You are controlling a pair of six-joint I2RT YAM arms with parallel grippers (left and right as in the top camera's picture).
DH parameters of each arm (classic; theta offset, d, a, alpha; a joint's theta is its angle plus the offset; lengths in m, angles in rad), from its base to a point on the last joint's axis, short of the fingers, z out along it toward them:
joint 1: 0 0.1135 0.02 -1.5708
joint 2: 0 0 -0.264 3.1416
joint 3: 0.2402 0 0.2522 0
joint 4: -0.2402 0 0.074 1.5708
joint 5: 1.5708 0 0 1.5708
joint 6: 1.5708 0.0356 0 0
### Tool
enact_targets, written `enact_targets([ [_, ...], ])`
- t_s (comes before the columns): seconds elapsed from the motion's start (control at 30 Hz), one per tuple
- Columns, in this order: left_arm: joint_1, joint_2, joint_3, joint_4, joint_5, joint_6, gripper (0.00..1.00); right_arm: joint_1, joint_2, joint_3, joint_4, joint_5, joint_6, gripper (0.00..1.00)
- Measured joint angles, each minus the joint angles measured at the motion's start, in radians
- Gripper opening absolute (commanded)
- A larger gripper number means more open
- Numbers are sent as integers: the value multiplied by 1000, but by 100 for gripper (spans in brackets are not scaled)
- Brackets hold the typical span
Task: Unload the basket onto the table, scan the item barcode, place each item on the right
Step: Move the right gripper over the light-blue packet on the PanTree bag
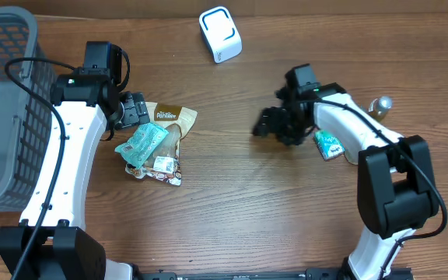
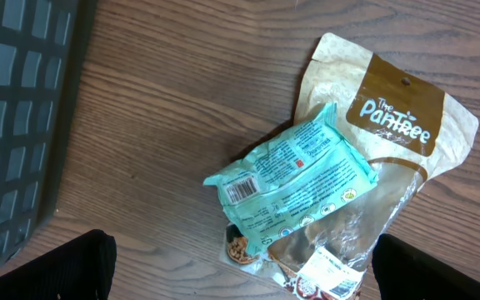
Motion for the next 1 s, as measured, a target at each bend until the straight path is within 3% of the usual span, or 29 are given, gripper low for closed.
enact_targets([
  [0.23,0,0,0,0,0,0,100,195,0,-2,251,-127,119,100],
  [0.43,0,0,0,0,0,0,100,349,0,-3,489,2,257,100],
  [0.67,0,0,0,0,0,0,100,435,0,-3,566,197,319,100],
  [1.0,0,0,0,0,0,0,100,524,0,-3,613,309,332,100],
])
